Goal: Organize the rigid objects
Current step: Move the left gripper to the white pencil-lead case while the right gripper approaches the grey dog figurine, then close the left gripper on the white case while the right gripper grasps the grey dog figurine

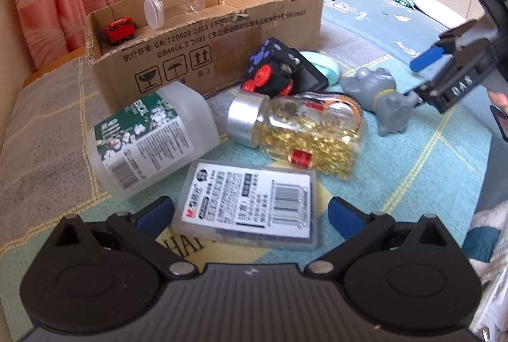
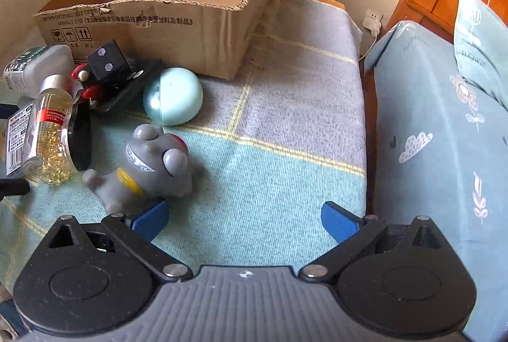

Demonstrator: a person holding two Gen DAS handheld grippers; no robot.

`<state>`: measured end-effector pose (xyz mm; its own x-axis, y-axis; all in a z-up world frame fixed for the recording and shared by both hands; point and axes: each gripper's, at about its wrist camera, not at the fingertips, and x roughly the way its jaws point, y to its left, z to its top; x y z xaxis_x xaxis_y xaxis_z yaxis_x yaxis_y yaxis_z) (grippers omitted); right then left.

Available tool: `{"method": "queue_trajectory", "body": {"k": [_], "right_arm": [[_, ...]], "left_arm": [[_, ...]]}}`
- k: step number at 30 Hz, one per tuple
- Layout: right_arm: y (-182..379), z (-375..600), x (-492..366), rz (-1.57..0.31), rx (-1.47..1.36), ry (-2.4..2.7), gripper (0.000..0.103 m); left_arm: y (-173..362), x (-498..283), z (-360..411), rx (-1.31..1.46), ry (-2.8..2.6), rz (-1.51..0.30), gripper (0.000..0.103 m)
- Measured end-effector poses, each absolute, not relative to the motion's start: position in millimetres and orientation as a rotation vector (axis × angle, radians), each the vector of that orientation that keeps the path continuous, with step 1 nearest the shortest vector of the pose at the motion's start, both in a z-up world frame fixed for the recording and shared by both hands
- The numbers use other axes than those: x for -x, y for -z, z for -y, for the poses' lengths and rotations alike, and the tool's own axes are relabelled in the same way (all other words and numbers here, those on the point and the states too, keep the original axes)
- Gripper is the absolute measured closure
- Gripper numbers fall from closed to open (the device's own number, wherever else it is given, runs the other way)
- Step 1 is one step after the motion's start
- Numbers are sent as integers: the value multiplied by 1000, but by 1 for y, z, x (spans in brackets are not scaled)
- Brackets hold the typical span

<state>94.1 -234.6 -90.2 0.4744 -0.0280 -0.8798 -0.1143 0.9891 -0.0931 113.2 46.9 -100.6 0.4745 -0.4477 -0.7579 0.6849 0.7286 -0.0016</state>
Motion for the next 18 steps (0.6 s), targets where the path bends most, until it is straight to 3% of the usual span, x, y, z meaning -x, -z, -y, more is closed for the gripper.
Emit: {"method": "queue_trajectory", "body": {"k": [3, 5, 18], "right_arm": [[90, 233, -90, -1074, 129, -103, 0], [90, 230, -87, -1069, 133, -132, 0], [97, 211, -71, -1049, 240, -403, 0]], "left_arm": [[100, -118, -44, -324, 710, -815, 3], [98, -117, -44, -320, 713, -805, 12], [95, -83, -62, -253, 541, -893, 12]]}}
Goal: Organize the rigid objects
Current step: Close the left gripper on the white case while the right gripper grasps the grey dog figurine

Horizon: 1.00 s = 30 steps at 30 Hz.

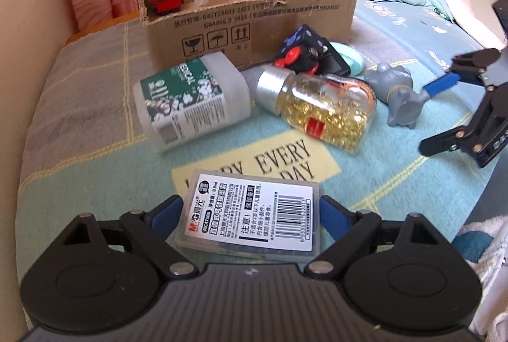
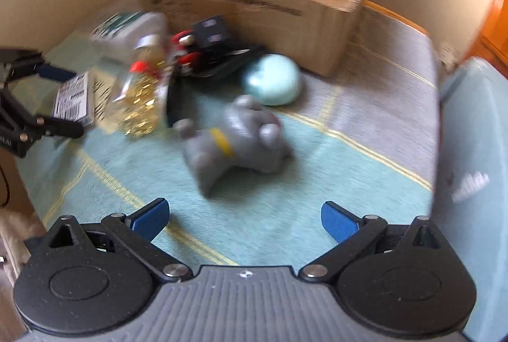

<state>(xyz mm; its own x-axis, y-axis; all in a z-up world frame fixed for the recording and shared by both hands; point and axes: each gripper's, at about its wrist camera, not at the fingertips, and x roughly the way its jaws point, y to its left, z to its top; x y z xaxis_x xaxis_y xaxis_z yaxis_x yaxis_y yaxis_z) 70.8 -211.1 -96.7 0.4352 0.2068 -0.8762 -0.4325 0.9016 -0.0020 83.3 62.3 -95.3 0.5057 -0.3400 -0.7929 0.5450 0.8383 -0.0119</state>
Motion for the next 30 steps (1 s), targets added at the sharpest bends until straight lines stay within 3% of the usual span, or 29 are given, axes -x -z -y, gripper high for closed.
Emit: {"method": "queue_trajectory", "body": {"k": [14, 19, 30], "right_arm": [[99, 207, -90, -953, 356, -637, 0], [99, 205, -97, -948, 385, -689, 0], [99, 201, -108, -943, 425, -760, 0]], "left_arm": [[91, -89, -54, -326, 611, -945, 11], [93, -91, -49, -357, 644, -966, 4], [90, -98, -47, -401, 672, -1022, 5]]}}
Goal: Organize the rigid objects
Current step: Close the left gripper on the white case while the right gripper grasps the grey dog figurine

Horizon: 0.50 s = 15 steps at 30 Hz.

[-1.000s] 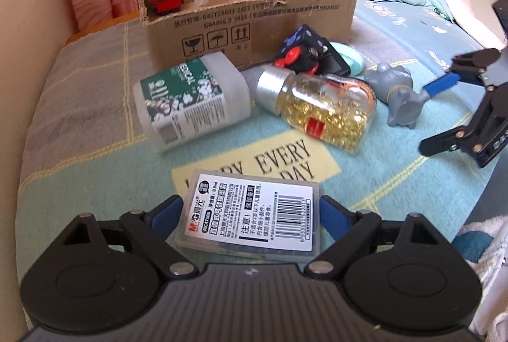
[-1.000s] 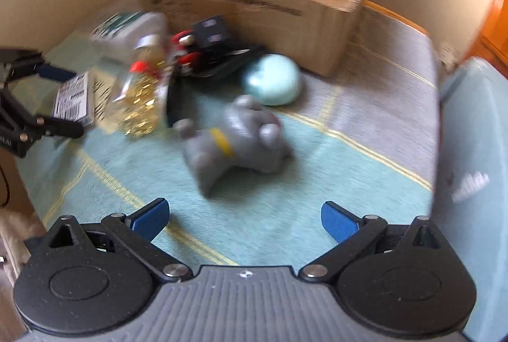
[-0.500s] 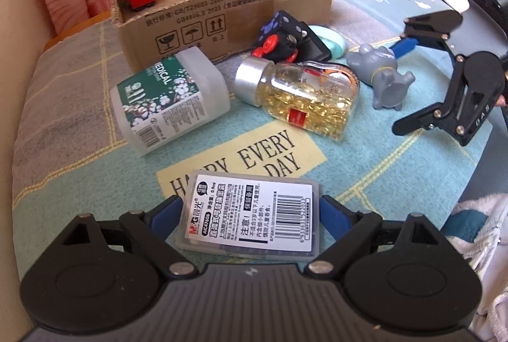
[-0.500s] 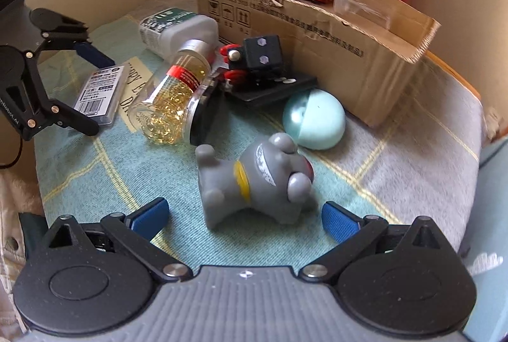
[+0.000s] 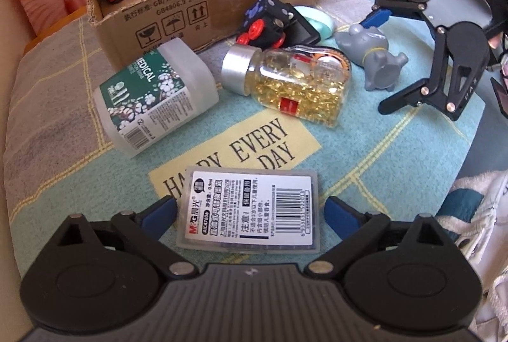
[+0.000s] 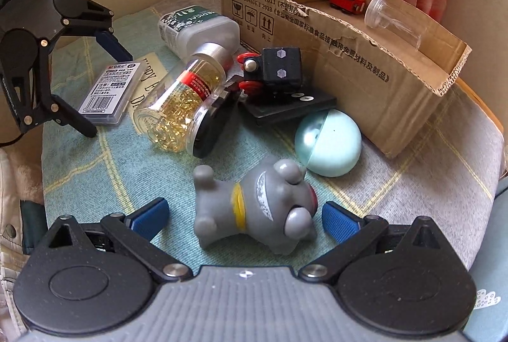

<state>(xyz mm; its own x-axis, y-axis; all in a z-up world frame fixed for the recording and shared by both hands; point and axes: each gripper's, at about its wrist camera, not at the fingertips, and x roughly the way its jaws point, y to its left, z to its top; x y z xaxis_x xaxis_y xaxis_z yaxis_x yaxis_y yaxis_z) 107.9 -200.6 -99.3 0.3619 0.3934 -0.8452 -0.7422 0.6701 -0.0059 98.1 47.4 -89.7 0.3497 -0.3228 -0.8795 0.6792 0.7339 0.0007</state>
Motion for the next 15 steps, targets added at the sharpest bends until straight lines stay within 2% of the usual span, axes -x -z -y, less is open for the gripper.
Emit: {"method": "queue_trajectory", "body": {"k": [3, 15], "right_arm": [[99, 200, -107, -941, 423, -754, 0], [95, 192, -116, -960, 473, -776, 2]], "left_arm": [[88, -98, -46, -404, 673, -1020, 9], [89, -97, -47, -391, 660, -1018, 9]]}}
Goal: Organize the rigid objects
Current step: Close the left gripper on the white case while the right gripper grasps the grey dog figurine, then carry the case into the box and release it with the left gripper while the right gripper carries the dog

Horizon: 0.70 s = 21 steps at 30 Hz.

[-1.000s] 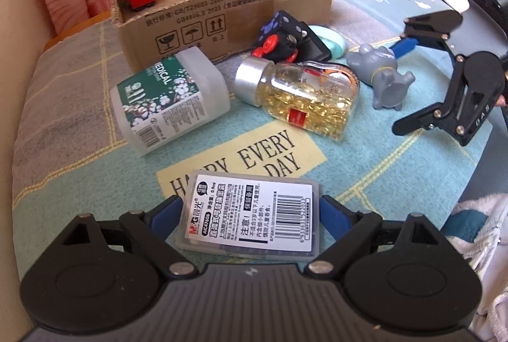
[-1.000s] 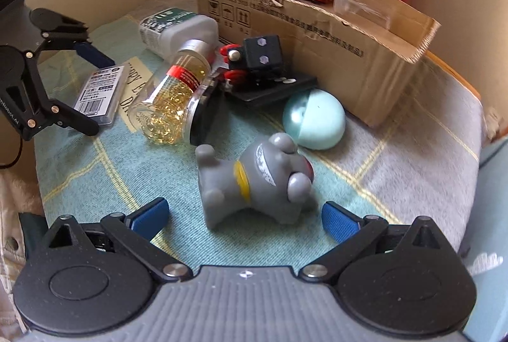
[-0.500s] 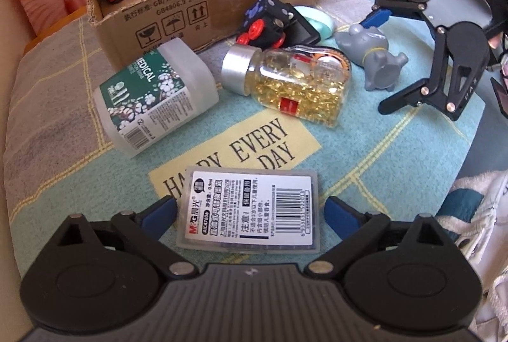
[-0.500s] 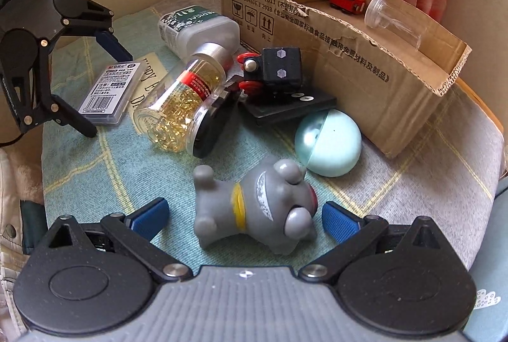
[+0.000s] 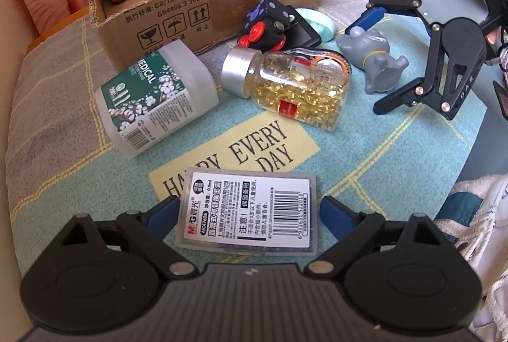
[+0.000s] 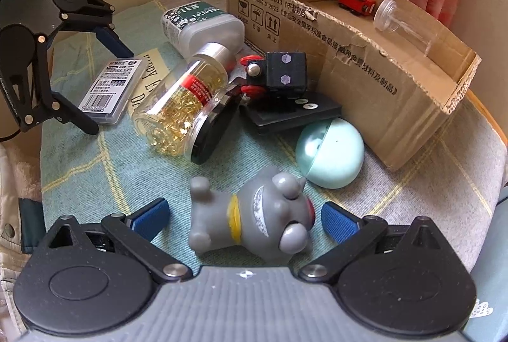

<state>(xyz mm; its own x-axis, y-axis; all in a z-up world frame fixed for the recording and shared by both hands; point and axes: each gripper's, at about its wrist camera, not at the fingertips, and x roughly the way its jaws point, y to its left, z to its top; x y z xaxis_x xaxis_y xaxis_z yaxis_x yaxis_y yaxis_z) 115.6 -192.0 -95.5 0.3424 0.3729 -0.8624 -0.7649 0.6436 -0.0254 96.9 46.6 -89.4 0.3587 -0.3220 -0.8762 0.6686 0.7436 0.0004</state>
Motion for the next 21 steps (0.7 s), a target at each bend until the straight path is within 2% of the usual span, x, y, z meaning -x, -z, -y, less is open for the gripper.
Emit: {"method": "queue_trajectory", "body": {"k": [9, 21], "right_arm": [[88, 192, -112, -957, 468, -727, 22], [73, 188, -97, -960, 477, -632, 23]], "left_arm": [[88, -97, -47, -379, 644, -1016, 13], [82, -91, -48, -362, 604, -1003, 13]]}}
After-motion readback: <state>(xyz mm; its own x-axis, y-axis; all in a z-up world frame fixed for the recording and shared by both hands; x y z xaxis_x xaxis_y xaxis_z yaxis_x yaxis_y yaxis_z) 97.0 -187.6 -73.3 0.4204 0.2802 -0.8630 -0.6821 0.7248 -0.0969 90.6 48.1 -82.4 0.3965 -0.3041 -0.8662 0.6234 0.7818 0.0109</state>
